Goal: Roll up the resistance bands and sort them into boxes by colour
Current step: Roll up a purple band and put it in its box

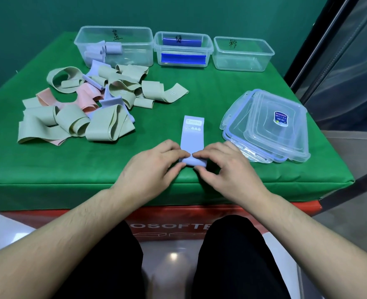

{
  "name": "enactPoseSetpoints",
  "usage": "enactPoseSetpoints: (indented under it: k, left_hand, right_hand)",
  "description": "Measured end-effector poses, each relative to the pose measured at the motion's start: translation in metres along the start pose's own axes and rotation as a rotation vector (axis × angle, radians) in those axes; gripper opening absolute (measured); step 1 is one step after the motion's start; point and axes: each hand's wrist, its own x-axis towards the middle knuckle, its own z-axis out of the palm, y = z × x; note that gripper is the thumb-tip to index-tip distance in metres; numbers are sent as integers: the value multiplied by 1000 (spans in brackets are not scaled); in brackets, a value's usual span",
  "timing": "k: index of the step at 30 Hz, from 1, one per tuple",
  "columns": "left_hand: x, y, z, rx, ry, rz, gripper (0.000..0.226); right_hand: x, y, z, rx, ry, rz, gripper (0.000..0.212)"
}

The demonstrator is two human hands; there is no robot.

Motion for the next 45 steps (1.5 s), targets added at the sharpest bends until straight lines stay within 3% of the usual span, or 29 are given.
enactPoseSetpoints:
  k: [8,16,24,27,32,36,45]
  left_hand:
    - [-19,4,-3,34,5,-6,31]
    - [-11,6,-4,50,-78,-67,32]
    - [-10,1,0,-28,19,-20,22]
    - [-6,1,1,1,10,-30,29]
    - [2,-2,0,-1,-48,-49,30]
    - [3,-1,-1,-14,-8,-45,30]
    - [5,2,0,101,33,-31,21]
  right_hand:
    - [-8,-8,-2,36,-29,-33,16]
    - [-2,-14,-3,-29,-37,-16,22]
    - [6,-13,-4,-19,-80,34,27]
    - [7,-12,-6,-18,-74,41,33]
    - [8,-11,-4,-25,-36,4,21]
    - [11,-9,-2,-20,-34,20,17]
    - [14,-6,-3,-35,-18,29,26]
